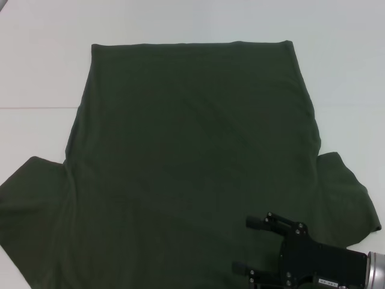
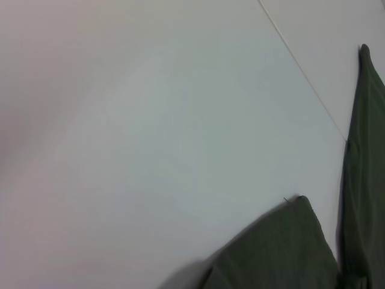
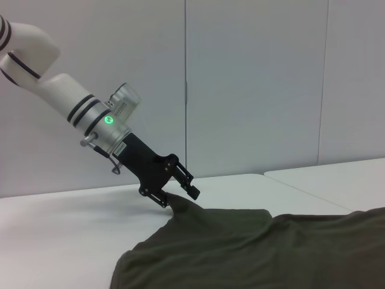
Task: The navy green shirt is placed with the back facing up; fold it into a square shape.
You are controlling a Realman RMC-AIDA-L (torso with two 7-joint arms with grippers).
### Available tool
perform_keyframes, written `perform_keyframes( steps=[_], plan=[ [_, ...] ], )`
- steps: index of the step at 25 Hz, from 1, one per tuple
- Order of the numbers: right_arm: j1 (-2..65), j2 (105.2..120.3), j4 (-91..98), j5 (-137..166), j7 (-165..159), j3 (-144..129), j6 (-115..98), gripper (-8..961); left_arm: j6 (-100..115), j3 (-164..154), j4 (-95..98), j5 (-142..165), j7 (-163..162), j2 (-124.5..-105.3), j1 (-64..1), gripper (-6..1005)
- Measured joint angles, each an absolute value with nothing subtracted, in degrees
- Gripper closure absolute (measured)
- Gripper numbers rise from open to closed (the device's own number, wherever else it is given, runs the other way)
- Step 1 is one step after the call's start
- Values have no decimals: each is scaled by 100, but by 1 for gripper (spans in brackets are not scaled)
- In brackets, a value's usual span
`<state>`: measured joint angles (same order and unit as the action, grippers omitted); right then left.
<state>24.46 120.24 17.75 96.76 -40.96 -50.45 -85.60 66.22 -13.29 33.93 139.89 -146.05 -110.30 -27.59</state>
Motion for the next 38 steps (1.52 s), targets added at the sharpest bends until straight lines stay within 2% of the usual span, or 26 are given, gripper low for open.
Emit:
perform_keyframes(
  steps=[7,12,15,20,38],
  plan=[
    [2443,12023,1776,9676,-4095,-5045,-8562,56,6670,-1334,3384,13928,-14570,-11025,-2743,505],
    [2431,12023,1776,9676,-4095,-5045,-8581,56,6699,-1326,3384,13887,-14531,-11016,-2735,738],
    [2425,12023,1775,9677,-4095,-5045,-8583,56,6720,-1321,3383,13846,-14465,-11014,-2726,972],
    [2426,12023,1773,9677,-4095,-5045,-8587,56,6816,-1312,3383,13698,-14218,-11016,-2712,1000],
    [2430,12032,1773,9677,-4095,-5045,-8599,56,7652,-1274,3375,12119,-13057,-11024,-2413,999]
  ],
)
